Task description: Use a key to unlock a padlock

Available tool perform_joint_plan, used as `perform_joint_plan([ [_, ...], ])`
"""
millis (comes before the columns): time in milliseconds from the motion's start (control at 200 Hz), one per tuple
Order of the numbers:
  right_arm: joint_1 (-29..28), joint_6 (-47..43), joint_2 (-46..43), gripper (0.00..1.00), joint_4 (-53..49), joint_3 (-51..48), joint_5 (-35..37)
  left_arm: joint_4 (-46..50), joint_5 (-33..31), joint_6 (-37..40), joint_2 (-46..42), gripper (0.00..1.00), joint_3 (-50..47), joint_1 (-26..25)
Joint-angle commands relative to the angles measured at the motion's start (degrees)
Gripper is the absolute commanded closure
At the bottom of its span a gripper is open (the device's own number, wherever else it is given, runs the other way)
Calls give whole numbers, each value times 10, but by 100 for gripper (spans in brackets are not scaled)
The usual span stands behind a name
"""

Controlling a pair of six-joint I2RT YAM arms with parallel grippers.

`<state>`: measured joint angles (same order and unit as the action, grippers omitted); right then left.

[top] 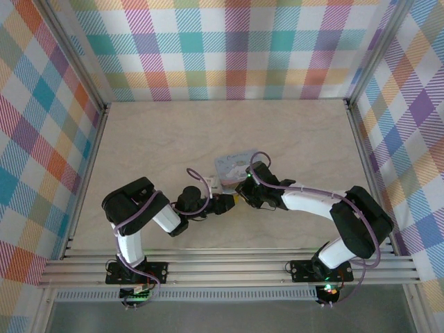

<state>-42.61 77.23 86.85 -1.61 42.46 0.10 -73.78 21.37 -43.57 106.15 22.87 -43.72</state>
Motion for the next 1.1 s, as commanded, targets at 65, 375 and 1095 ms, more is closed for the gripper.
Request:
perform_joint_plan([
  [65,-5,10,2,100,4,18,5,-27,9,-3,18,78,19,4],
  [375,-5,21,1,100,16,12,-1,-30,3,-4,23,100,23,5],
  [1095,-39,36,35,100,35,17,-21,-39,-33,8,12,100,76,11],
])
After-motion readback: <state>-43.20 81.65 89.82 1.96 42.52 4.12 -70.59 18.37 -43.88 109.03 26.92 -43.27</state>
